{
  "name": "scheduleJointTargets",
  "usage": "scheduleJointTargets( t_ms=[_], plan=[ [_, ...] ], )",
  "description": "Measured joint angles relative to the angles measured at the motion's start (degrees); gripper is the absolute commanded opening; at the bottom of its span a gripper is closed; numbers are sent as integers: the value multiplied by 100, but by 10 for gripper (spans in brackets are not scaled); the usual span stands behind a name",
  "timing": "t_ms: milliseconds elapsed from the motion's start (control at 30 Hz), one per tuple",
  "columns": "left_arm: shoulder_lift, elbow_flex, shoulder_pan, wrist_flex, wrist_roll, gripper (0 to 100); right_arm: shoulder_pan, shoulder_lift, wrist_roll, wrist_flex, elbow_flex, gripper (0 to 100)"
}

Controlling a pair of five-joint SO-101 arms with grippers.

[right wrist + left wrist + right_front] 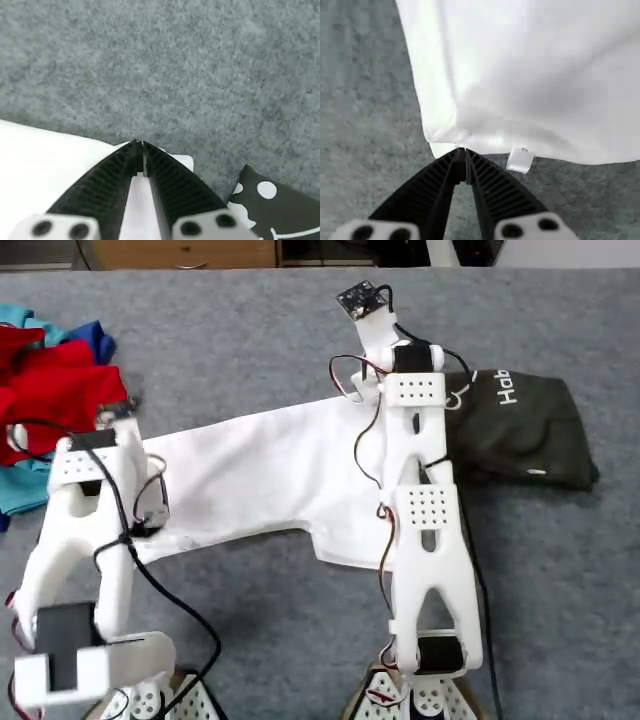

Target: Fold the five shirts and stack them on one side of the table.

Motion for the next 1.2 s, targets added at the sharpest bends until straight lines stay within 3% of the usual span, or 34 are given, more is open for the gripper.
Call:
scheduleJointTargets(
  t_ms=[267, 400, 533, 867, 1200],
  plan=[
    [-378, 976, 44, -2198, 273, 18, 0, 0, 0, 0, 0, 2],
    [-378, 1609, 44, -2585, 273, 18, 0, 0, 0, 0, 0, 2],
    [-422, 1758, 44, -2479, 273, 18, 0, 0, 0, 0, 0, 2],
    [-457, 949, 44, -774, 273, 18, 0, 0, 0, 0, 0, 2],
    [-457, 1626, -290, -1169, -554, 18, 0, 0, 0, 0, 0, 2]
  ],
)
